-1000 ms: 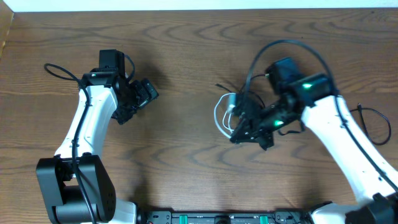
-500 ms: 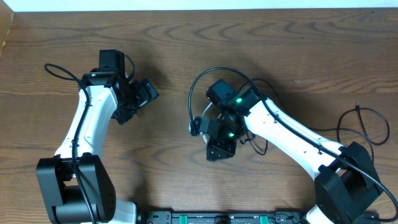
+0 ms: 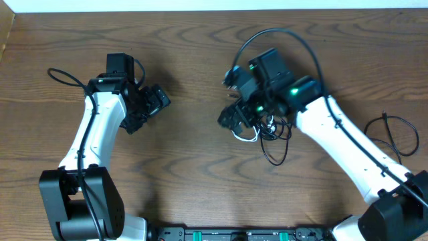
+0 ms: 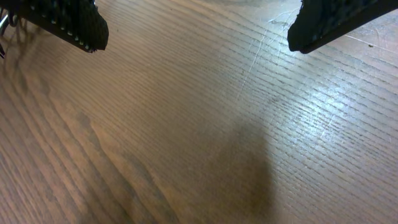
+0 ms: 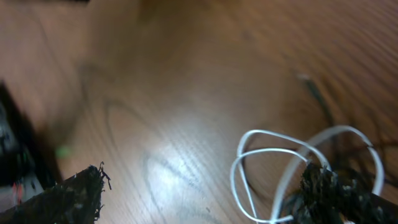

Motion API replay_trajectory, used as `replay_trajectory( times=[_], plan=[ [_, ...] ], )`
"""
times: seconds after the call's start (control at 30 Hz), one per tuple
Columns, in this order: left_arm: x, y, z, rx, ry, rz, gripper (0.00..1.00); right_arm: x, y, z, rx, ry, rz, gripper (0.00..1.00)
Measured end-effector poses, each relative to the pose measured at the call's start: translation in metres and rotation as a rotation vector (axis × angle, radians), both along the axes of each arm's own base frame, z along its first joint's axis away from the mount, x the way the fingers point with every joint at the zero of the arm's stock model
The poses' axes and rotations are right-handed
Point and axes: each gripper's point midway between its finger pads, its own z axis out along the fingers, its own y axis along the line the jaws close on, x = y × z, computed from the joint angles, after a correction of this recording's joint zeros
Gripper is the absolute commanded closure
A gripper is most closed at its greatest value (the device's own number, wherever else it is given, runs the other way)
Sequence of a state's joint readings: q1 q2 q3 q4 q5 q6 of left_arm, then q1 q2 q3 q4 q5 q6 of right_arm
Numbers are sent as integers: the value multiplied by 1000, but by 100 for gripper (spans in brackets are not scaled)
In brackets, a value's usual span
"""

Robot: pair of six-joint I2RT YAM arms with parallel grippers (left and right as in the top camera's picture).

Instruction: Untangle cables

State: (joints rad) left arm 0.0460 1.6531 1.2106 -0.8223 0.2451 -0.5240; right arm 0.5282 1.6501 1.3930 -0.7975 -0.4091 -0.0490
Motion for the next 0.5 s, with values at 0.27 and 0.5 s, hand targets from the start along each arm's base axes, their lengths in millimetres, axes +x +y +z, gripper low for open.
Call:
replay_trajectory(
  times=[0.27, 0.5],
  plan=[
    [6, 0, 1, -2, -22, 9, 3, 29, -81, -12, -31, 153, -317, 1],
    [8, -17, 5, -58, -28, 1, 2, 50, -164, -18, -36, 229, -594, 1]
  ],
)
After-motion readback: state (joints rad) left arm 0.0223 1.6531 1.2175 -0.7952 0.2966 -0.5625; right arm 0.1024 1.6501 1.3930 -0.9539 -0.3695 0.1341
